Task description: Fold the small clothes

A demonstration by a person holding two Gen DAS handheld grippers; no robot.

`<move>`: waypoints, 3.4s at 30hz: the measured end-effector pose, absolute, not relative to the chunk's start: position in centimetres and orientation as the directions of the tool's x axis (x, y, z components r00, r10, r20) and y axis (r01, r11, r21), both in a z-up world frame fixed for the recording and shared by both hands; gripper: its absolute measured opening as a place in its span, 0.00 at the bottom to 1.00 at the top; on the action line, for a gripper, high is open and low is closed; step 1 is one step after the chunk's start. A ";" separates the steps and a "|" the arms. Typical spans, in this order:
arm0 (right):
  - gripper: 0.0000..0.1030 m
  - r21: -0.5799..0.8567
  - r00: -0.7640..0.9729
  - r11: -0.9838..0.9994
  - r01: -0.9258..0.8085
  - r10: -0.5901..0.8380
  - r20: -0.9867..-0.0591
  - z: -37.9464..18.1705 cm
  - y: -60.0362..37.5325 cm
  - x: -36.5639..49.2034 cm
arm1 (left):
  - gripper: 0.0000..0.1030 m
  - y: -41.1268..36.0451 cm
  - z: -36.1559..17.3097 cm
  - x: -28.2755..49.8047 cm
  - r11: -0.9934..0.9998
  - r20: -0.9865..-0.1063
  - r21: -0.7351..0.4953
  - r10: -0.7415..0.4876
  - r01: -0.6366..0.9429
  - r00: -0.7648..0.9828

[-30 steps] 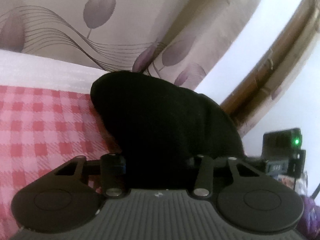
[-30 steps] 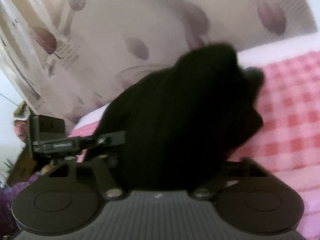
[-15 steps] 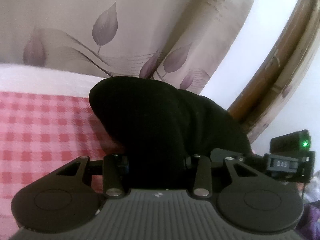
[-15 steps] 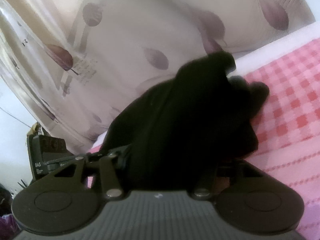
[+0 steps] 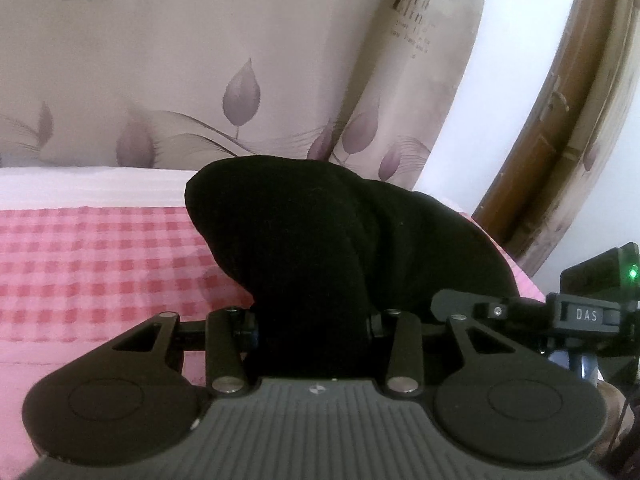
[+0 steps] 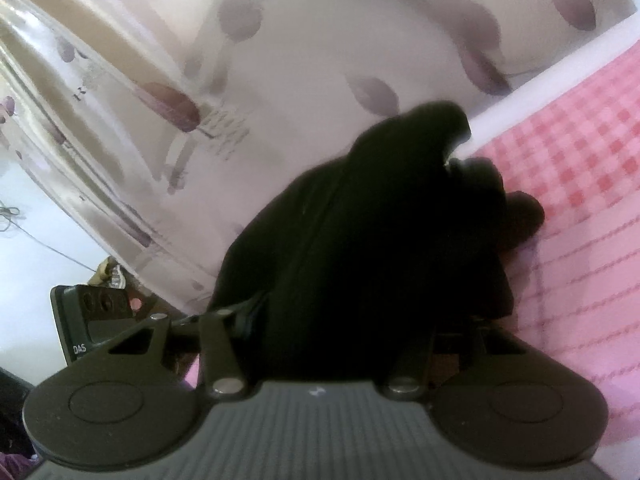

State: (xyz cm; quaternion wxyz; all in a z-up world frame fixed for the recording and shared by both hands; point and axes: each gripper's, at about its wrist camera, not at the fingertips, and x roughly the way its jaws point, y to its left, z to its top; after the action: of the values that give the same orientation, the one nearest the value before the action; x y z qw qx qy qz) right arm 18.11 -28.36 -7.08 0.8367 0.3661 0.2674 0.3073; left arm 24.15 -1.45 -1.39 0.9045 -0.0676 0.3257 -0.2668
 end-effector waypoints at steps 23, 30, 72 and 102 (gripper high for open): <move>0.52 0.788 0.618 0.492 -0.371 0.764 -0.186 -5.4 -20.1 11.0 | 0.40 6.3 1.5 13.8 0.898 -0.563 -0.251 -0.438 0.361 0.701; 0.52 0.795 0.610 0.485 -0.364 0.769 -0.190 -5.9 -19.1 9.4 | 0.40 7.6 1.1 12.3 0.900 -0.570 -0.253 -0.436 0.356 0.697; 0.62 0.695 0.676 0.668 -0.264 0.643 -0.361 -10.2 -16.9 6.6 | 0.74 9.6 -5.3 11.0 0.945 -0.594 -0.198 -0.327 0.261 0.735; 1.00 0.272 0.949 0.931 -0.244 0.287 -0.131 -2.9 -14.1 -8.5 | 1.00 8.3 1.8 2.4 0.999 -0.251 0.040 -0.009 0.020 0.968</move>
State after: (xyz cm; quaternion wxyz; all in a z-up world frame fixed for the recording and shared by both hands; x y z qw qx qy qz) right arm -8.50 -14.07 -2.91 0.9790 0.1270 0.0845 0.1354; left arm 2.44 8.32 1.81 0.9917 0.0211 0.1264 -0.0074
